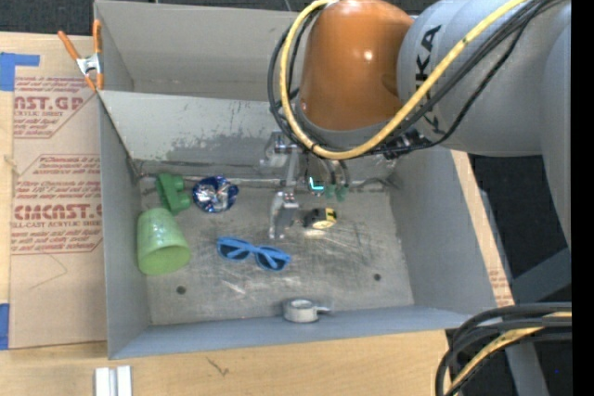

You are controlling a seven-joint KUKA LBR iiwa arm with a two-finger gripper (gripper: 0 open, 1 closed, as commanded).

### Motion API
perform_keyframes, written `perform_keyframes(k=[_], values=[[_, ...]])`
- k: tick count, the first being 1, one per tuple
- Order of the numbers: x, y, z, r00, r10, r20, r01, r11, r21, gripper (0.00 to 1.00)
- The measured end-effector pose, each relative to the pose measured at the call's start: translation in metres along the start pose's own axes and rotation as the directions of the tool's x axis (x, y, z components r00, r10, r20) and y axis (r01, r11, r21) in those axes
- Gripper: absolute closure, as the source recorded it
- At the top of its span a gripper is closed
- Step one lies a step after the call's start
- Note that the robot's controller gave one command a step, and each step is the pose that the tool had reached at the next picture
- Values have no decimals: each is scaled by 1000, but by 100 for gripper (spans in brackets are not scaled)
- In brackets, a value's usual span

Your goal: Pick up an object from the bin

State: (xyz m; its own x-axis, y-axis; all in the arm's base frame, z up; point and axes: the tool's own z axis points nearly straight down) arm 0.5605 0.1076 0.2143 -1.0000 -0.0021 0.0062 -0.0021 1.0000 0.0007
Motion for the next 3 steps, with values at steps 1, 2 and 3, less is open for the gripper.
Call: perform_keyframes(k=[1,2,3], values=[[28,-18,142,1000,-12,18,12,1000,-3,0],[43,-11,114,998,55,8,-55,998,-1,0],[45,-8,106,995,102,7,-102,995,-1,0]])
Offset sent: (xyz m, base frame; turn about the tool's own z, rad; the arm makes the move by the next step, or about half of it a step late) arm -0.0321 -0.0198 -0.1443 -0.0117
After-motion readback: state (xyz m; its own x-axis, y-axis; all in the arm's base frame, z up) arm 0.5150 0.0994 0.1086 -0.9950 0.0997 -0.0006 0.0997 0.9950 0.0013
